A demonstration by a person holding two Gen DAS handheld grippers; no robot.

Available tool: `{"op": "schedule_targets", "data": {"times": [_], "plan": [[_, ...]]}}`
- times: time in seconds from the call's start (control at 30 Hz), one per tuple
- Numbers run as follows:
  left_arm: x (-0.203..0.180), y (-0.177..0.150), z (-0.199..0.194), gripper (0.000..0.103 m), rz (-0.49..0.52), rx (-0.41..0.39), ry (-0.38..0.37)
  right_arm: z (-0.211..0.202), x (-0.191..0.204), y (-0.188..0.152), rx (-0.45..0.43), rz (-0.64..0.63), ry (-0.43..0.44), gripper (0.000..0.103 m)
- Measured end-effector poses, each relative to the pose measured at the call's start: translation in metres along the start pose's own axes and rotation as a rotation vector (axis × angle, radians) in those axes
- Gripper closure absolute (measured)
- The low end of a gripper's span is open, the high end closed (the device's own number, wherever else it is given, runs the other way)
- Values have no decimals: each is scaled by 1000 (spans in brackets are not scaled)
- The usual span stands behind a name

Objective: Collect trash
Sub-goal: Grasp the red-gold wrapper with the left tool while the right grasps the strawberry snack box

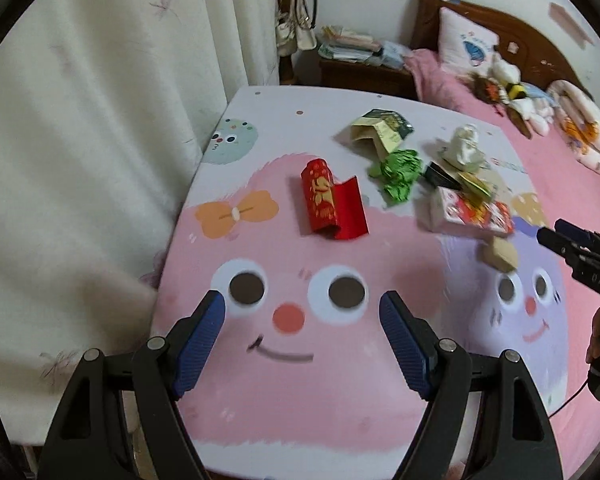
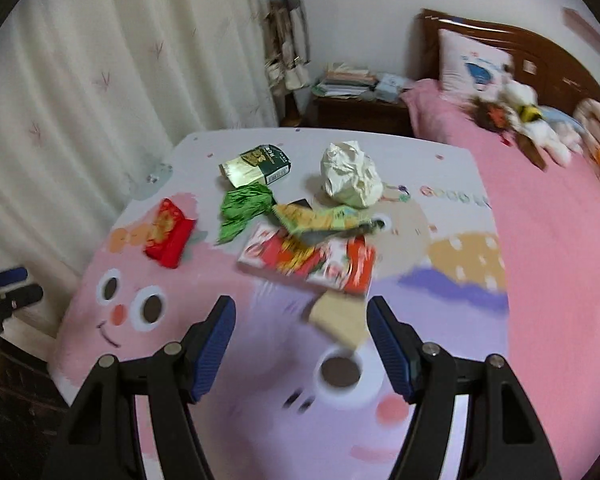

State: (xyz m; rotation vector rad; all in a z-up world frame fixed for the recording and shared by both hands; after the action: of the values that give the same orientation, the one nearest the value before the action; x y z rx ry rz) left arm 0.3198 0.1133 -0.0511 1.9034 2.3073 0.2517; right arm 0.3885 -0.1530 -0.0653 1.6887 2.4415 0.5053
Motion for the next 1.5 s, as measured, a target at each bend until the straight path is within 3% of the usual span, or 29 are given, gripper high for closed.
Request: {"op": "schedule_targets", "data": {"times": [0.27, 0.47, 0.6, 0.77, 0.9, 1.07, 1.4, 1.5], "plan": [[-13, 54, 65, 25, -73, 97, 7, 78, -18, 34, 159, -163, 23, 32], [-19, 70, 103, 25, -76, 161, 19, 92, -8, 49, 170, -321, 42, 21], [-19, 82, 121, 25, -98, 184, 12, 105, 4, 53, 226, -419, 75, 21], [-17, 95, 136, 25, -129, 215, 4, 117, 23, 52, 243, -516, 33, 21], [-23, 105, 148, 25, -129, 245, -18, 121, 30, 52, 255, -522, 47, 23], [-36, 112, 160, 25, -95, 271, -16, 118, 34, 55, 244, -503, 61, 43], [-51, 121, 181, 25, -73, 313, 73, 116, 36, 52, 230, -442, 97, 46], [-54, 119, 180, 51, -70, 296, 47, 113, 38, 51, 220, -428, 108, 47]]}}
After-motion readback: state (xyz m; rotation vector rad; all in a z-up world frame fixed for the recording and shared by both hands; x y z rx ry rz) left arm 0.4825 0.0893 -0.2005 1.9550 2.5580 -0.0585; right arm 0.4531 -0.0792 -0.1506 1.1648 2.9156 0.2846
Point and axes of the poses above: each gripper's, at about its wrist camera, not at the fingertips, and z roughly the way its jaws point, x to its left, y to its top, the point moved 6 cm from there along z, roughly the way its jaws point, and after that the axes turned 14 degrees about x, right-handed, at the moved point
